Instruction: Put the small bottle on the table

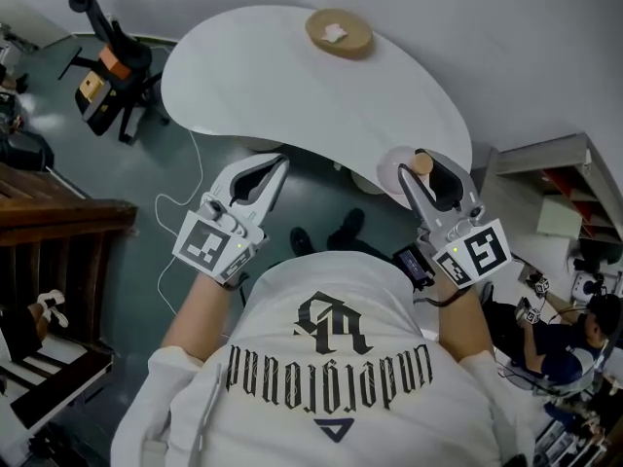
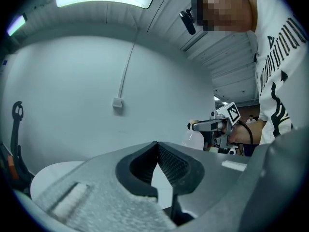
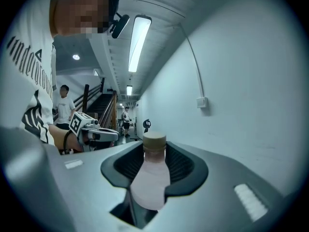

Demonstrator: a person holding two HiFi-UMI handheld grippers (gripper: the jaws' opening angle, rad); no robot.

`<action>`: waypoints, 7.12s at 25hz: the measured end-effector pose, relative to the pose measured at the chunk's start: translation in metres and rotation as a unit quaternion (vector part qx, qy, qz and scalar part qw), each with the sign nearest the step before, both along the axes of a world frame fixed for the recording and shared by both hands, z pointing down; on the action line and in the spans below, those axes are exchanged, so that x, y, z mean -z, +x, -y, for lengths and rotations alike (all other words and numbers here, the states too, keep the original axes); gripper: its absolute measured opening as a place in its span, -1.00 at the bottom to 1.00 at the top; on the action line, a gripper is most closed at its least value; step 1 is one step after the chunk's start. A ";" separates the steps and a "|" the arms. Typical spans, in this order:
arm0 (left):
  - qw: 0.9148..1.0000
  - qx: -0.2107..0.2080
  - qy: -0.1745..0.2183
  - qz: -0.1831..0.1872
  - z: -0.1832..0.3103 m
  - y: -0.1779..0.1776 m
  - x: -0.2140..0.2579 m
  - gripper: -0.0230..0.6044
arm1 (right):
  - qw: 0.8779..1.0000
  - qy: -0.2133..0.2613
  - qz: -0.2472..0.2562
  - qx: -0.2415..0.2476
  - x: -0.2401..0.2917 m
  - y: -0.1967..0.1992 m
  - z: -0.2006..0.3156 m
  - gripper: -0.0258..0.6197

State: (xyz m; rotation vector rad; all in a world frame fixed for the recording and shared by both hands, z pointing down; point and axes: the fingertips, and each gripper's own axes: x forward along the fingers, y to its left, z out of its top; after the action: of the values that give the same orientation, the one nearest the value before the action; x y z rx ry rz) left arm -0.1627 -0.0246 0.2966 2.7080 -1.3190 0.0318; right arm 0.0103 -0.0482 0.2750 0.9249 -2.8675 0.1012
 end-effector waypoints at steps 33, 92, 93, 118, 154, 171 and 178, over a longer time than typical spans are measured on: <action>1.000 0.008 -0.016 0.014 0.134 0.118 -0.009 -0.91 | 0.998 -0.014 0.000 0.055 -0.022 0.091 0.128 -0.49; 0.967 -0.147 -0.196 0.066 0.337 0.037 -0.283 -0.91 | 0.967 -0.158 -0.202 0.010 -0.355 -0.035 0.298 -0.49; 0.967 -0.147 -0.198 0.066 0.338 0.037 -0.287 -0.91 | 0.966 -0.160 -0.204 0.011 -0.360 -0.036 0.299 -0.49; 0.963 -0.145 -0.222 0.051 0.345 0.042 -0.310 -0.91 | 0.963 -0.173 -0.206 -0.015 -0.401 -0.033 0.321 -0.48; 0.975 -0.126 -0.179 0.039 0.262 0.091 -0.243 -0.91 | 0.976 -0.131 -0.172 -0.026 -0.325 0.016 0.260 -0.38; 0.988 -0.112 -0.097 0.033 0.211 0.128 -0.144 -0.91 | 0.989 -0.056 -0.136 -0.025 -0.213 0.065 0.208 -0.76; 0.992 -0.098 -0.077 0.012 0.197 0.140 -0.105 -0.91 | 0.993 -0.017 -0.111 -0.034 -0.150 0.086 0.194 -0.84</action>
State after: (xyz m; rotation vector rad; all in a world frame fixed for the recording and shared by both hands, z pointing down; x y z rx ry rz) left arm -0.0230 -0.2213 0.4012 2.7000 -1.0062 0.1786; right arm 0.0961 -0.2423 0.4246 0.9609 -2.6239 0.0489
